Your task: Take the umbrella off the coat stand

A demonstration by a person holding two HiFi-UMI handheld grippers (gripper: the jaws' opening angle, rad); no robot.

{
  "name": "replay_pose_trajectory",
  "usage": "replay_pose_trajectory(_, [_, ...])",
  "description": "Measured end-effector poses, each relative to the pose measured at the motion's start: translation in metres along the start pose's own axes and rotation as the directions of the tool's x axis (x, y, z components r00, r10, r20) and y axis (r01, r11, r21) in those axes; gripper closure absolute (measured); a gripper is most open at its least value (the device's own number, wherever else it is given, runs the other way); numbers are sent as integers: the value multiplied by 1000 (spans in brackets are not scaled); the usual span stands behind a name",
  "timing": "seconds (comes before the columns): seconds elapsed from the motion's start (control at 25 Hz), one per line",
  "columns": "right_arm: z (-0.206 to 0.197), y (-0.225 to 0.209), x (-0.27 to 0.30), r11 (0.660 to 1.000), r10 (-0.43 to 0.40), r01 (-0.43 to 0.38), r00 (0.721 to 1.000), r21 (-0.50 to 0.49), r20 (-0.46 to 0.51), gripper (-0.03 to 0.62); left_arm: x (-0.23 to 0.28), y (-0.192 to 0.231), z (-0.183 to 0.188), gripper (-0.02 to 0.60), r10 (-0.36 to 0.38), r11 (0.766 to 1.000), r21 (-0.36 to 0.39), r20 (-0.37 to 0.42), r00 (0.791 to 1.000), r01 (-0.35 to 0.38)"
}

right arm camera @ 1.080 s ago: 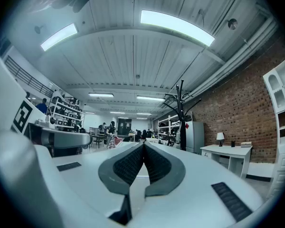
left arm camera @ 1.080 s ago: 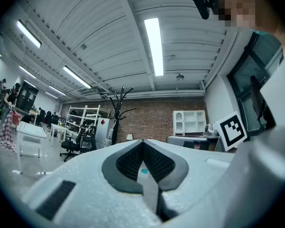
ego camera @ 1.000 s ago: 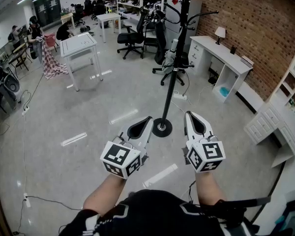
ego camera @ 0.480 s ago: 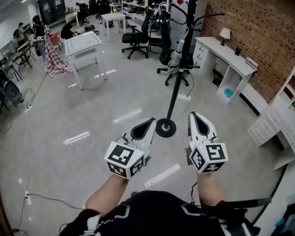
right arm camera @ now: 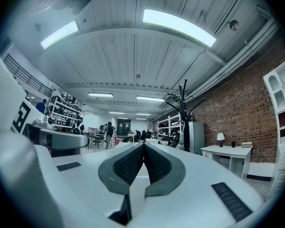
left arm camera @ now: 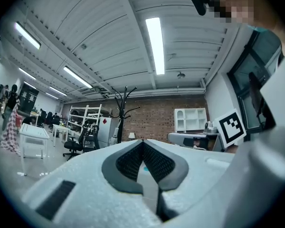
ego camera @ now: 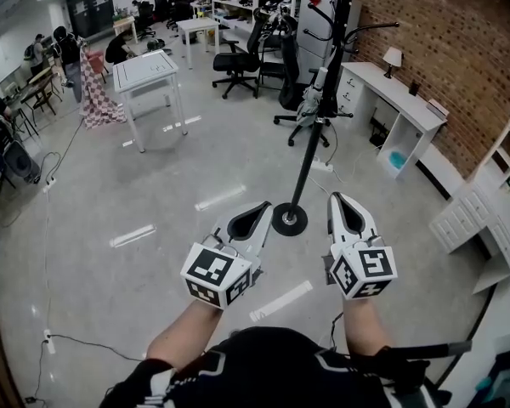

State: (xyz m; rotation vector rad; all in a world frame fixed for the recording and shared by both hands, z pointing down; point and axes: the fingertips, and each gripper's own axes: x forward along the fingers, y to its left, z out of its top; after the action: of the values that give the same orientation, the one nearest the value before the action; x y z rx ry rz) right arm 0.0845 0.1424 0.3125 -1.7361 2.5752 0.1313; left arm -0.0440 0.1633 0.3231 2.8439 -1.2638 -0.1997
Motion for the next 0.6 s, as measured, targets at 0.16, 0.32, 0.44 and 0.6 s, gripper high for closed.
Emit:
replay_pose_trajectory(0.16, [2,11,11,1000,-5,5,1000,-2,7,588,-4,14,2,575,-8,1000,-11,1,1000,8])
replay_pose_trajectory(0.32, [-3,21,19,1000,-20,20,1000,-3,3,588,-7,26,-3,575,-30,999,-11,-2,1000,30])
replay_pose_trajectory(0.44, [-3,25,24,999,-35,35,999,1,2,588,-8,32,-1,575,-52,999,-11,0,999,52])
replay_pose_trajectory(0.6, [-10,32,32,999,-32,32,999,-4,-12,588,-8,39,-3,575,-71,997,-18,-3,998,70])
